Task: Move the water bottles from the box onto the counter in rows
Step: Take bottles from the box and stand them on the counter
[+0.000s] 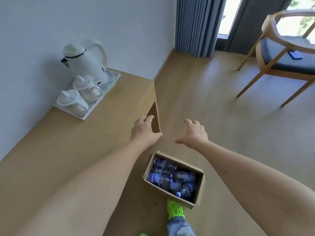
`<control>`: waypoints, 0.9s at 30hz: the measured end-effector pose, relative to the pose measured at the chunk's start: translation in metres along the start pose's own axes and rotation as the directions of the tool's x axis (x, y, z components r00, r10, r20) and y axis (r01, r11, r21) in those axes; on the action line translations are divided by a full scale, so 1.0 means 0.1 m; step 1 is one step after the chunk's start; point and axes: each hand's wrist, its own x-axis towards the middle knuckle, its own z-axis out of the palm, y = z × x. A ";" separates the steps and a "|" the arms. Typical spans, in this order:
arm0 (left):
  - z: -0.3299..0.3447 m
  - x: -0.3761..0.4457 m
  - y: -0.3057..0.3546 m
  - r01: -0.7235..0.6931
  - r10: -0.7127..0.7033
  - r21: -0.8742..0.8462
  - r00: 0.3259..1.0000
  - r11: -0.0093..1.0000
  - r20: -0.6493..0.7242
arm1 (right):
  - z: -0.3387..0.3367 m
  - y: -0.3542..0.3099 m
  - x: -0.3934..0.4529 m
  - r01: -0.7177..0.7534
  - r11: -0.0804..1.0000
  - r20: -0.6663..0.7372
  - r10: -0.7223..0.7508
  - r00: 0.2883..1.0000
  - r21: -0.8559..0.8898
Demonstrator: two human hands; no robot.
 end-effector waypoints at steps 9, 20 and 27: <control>1.29 0.23 -0.25 -0.004 -0.017 0.084 0.968 0.996 0.250 | 0.96 0.93 0.18 -0.206 0.979 0.202 0.200 0.959 0.009; 3.17 0.34 -1.18 0.046 -0.109 0.139 0.864 0.989 0.491 | 2.79 1.84 0.33 -0.400 0.916 0.381 0.382 0.842 -0.035; 4.26 0.33 -1.87 0.069 -0.168 0.192 0.807 0.979 0.567 | 3.93 2.36 0.53 -0.414 0.901 0.451 0.424 0.786 -0.125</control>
